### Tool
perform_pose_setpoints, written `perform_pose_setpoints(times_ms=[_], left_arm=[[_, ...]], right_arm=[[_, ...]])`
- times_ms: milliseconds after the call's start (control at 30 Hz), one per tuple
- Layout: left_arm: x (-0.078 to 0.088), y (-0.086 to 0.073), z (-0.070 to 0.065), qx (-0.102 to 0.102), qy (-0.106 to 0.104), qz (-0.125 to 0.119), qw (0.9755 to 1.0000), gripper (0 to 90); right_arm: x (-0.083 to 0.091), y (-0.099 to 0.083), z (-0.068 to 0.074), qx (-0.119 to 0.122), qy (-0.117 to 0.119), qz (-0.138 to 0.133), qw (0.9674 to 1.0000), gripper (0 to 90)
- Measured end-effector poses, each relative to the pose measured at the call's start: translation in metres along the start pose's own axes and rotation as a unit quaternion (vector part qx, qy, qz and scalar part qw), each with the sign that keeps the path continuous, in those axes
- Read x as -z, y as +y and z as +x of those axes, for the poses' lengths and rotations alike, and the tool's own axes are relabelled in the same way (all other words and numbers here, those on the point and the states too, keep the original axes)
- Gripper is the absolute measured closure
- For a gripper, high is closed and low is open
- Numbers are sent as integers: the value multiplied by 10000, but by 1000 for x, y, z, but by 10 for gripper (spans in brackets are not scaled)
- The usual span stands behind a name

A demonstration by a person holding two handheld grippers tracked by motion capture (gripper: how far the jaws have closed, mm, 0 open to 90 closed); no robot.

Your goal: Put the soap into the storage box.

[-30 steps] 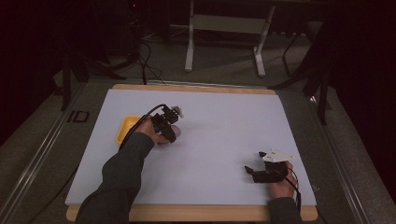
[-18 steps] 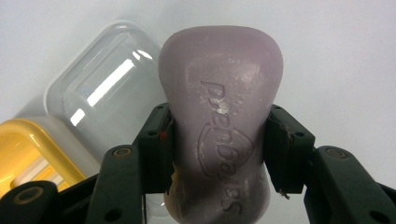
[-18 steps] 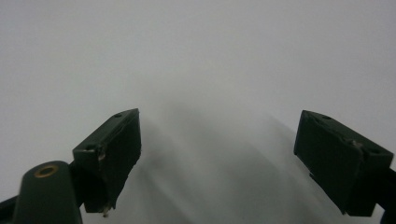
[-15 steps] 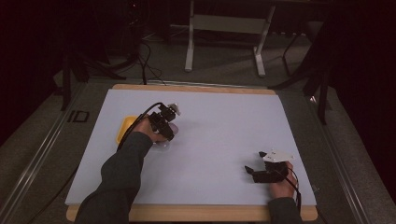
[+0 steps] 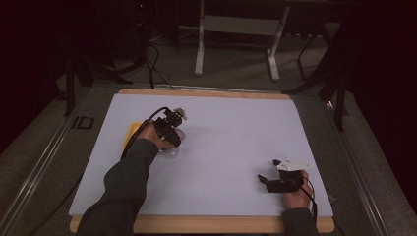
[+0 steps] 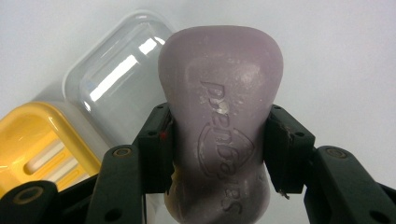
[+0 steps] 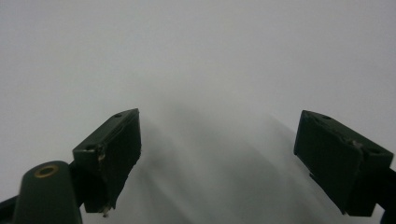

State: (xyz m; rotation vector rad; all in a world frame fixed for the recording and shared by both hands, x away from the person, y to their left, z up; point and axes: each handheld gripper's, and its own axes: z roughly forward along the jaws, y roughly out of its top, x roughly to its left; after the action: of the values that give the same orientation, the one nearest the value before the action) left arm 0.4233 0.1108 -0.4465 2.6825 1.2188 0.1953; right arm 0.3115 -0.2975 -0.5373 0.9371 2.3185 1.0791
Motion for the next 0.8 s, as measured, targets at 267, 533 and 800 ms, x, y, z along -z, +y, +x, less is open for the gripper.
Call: perform_pose_setpoints(times_ms=[267, 533, 800], left_arm=[[1, -3, 5, 183, 47, -41, 9998, 500], [2, -9, 15, 441, 73, -54, 9990, 501], [0, -14, 23, 627, 100, -66, 9980, 500]], right_arm=[[0, 0, 0, 1, -3, -5, 10000, 145], [0, 0, 0, 1, -11, -9, 10000, 145], [0, 0, 0, 3, -19, -6, 10000, 145]])
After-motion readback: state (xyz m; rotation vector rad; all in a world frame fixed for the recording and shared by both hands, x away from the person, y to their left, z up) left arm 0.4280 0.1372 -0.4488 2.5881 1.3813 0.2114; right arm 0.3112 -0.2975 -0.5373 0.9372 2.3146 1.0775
